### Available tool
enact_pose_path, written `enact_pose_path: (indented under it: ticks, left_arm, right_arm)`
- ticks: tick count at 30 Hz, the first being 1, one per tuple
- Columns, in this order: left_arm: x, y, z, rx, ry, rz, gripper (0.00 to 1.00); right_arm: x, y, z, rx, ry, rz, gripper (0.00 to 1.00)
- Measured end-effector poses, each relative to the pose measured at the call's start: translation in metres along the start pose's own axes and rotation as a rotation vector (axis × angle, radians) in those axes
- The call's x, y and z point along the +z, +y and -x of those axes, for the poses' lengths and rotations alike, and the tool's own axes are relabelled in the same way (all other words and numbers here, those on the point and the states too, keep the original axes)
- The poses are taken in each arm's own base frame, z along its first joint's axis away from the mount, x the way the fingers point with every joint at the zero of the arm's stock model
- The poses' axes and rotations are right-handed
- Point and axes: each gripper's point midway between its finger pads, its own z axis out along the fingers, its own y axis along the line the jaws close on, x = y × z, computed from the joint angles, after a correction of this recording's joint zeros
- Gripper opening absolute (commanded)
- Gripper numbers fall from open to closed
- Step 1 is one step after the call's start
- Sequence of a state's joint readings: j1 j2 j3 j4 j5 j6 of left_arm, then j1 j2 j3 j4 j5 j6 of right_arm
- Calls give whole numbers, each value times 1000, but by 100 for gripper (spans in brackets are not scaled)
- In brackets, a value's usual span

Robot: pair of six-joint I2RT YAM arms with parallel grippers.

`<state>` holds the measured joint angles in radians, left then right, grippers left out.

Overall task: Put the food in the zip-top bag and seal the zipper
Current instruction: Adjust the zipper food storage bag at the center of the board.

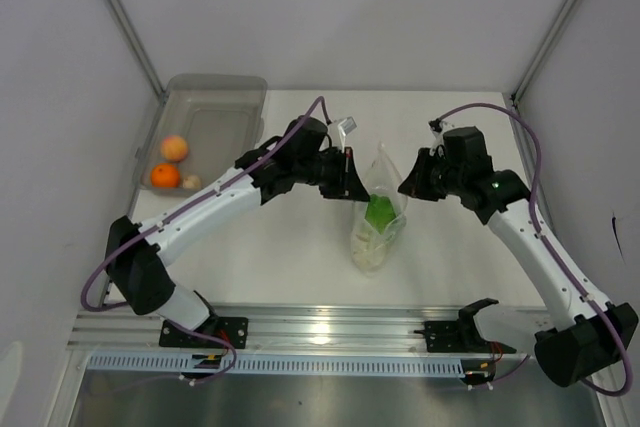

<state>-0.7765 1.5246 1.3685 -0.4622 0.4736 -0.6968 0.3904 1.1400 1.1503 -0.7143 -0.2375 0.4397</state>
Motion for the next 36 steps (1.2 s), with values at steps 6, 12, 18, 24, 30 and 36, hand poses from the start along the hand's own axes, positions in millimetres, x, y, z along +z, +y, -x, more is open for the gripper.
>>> enact_pose_path:
  ticks: [6,12,18,24,30,36]
  left_arm:
    - [0,4,3,18,-37,54,1]
    - [24,15,0,-20,6,92,1]
    - [23,8,1,-6,3,104,1]
    - [32,22,-5,-15,42,148,28]
    - [28,45,-13,-4,52,220,77]
    - [-10,54,13,12,-64,296,88]
  right_arm:
    - [-29,-11,8,-4,-98,-83,0]
    - [-52,3,26,-3,-147,-39,0]
    - [-49,2,34,-4,-149,-52,0]
    - [-31,-16,18,7,-83,-98,0]
    - [-28,-19,16,-14,-65,-107,0]
    - [-20,-19,19,-26,-42,-107,0]
